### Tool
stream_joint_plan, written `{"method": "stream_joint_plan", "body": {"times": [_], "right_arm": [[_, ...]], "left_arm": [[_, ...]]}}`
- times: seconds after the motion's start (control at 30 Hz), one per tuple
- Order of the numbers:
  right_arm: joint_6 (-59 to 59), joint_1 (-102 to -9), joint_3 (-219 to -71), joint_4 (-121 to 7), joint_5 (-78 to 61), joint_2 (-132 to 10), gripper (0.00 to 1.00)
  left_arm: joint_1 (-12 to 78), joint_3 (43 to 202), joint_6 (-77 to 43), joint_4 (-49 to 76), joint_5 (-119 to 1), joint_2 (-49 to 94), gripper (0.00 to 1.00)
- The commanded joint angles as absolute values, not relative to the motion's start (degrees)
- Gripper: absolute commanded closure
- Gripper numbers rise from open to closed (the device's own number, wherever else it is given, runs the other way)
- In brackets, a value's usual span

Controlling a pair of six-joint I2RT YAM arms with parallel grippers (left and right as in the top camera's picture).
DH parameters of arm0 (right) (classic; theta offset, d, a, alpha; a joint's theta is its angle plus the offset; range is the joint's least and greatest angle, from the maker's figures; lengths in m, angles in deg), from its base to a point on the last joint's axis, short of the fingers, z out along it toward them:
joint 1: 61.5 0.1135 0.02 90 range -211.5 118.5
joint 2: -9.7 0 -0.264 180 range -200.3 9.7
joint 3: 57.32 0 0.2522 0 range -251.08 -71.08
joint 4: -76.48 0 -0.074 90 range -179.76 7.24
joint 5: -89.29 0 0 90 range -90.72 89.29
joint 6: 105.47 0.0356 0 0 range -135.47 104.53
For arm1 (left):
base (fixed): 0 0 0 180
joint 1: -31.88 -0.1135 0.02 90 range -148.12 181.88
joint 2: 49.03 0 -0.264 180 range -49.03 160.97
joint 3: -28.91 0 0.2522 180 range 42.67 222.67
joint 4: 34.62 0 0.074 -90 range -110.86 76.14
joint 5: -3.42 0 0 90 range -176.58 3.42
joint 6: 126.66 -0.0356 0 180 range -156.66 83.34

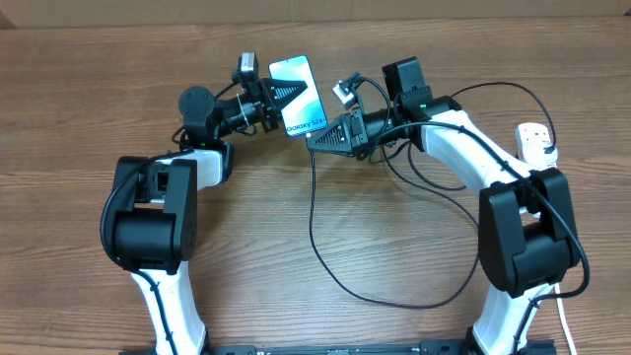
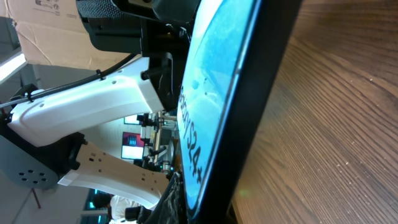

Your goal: Plug charger to phone and switch on socket

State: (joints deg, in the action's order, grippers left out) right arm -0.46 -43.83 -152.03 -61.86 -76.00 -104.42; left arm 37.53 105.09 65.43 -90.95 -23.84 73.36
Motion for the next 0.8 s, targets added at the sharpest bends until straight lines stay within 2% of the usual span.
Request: {"method": "stream_joint_plan", "body": {"times": [0.0, 0.77], "right_arm": [[-0.44, -43.72, -152.03, -62.27, -77.55, -104.34, 0.96], [-0.44, -44.00, -152.03, -62.10, -75.28, -104.34, 0.96]], "left_arm": [[38.17, 106.70, 64.90, -91.34, -23.73, 73.44, 0.95], [38.17, 106.70, 64.92, -91.36, -23.10, 73.44, 0.96]]}}
